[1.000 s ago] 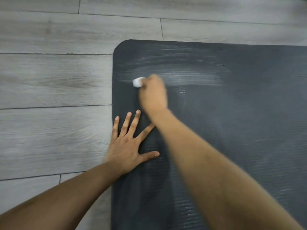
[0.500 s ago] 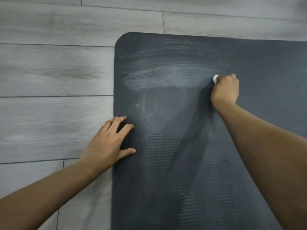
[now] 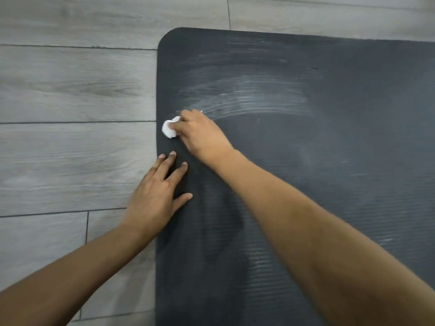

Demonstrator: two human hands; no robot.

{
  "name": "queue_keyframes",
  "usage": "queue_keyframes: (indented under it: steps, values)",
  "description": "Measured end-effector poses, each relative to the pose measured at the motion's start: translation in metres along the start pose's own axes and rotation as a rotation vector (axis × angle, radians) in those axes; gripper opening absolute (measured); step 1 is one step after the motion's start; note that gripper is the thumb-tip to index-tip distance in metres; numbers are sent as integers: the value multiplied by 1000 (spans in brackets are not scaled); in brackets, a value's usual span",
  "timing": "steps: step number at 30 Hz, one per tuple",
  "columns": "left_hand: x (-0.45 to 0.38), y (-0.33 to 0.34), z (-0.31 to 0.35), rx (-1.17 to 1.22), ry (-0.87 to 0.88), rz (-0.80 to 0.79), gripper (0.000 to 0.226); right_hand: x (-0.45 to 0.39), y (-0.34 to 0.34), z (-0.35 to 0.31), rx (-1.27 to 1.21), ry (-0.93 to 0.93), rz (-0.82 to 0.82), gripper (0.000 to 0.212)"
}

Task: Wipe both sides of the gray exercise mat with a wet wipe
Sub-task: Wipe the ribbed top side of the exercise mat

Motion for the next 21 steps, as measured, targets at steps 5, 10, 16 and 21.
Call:
queue_keyframes:
  steps: [5,10,16,21]
  values:
    - [4,-1,-15,-111,129,-208,113,37,-29,70,69,365,174,21]
    - [2,4,-11,-112,119,-192,114,25,1,-15,-23,-124,102,23]
    - [1,5,-10,-193,89,-189,112,-72,8,37,206,-123,134,14]
    - [2,7,-9,-193,63,-220,113,-108,7,52,163,265,199,19]
Point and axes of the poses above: each hand's wrist, its own x-axis away from the middle knuckle, its own y-axis out of the palm, z = x × y, the point moved 4 cm from there along -x, towards the middle knuckle, and after that the axes turned 15 degrees about -y, right-handed, at the moved point
